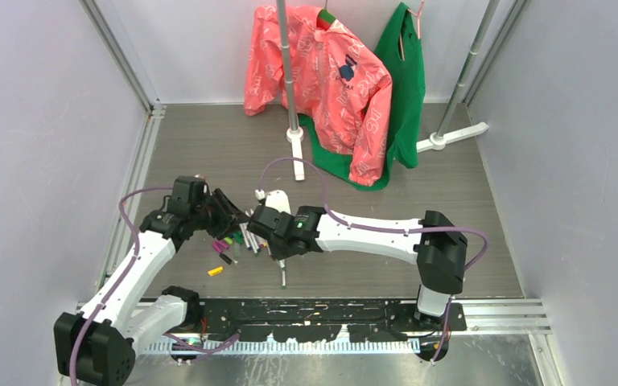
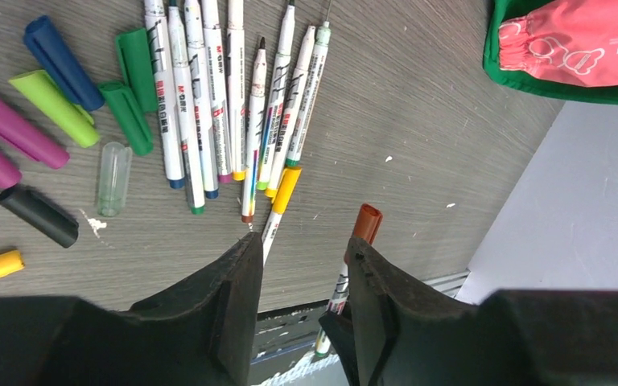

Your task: Open the pen caps

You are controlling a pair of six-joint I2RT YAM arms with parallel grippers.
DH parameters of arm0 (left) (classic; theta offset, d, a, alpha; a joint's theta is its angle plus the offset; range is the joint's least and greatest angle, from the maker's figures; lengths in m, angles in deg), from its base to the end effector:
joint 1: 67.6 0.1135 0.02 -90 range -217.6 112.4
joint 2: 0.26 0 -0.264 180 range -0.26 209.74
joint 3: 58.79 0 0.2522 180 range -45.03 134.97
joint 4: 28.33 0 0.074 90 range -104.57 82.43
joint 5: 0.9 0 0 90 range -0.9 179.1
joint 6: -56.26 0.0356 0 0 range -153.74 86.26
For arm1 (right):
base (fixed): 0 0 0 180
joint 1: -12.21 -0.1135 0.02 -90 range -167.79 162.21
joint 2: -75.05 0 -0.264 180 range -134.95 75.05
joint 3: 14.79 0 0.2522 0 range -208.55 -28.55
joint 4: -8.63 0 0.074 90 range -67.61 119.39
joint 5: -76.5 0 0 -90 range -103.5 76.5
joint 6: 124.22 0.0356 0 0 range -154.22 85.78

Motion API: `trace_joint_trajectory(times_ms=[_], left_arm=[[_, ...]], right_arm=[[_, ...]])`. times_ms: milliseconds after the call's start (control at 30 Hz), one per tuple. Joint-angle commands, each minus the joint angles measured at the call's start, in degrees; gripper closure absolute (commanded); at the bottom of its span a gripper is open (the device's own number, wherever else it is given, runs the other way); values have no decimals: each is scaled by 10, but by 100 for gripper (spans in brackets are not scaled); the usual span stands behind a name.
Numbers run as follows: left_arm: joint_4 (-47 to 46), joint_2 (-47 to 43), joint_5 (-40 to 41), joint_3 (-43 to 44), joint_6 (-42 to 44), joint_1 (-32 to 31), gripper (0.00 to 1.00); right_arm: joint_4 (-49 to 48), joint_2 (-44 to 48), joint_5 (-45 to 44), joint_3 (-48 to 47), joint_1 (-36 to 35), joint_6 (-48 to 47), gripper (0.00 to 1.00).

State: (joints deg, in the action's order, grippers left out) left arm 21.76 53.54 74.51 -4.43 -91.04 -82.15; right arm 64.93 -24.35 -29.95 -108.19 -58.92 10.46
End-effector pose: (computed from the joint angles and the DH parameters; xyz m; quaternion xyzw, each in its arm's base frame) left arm 0.1784 -0.0556 0.2465 -0.2983 0.8827 -0.2978 0.2079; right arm 0.1273 0.3414 0.2518 -0.1865 0.9433 0.1269 0.2436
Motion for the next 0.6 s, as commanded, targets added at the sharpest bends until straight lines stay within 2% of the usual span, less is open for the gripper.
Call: trace_joint_trajectory(times_ms=[0, 233, 567], left_arm=[[-39, 12, -37, 16, 0, 0, 55], [-51, 23, -49, 19, 6, -1, 51], [-69, 49, -65, 15, 15, 0, 51]], right_arm=[[8, -19, 16, -45, 1, -23, 99], [9, -44, 31, -74, 3, -30, 99], [8, -70, 47, -116, 6, -36, 99]])
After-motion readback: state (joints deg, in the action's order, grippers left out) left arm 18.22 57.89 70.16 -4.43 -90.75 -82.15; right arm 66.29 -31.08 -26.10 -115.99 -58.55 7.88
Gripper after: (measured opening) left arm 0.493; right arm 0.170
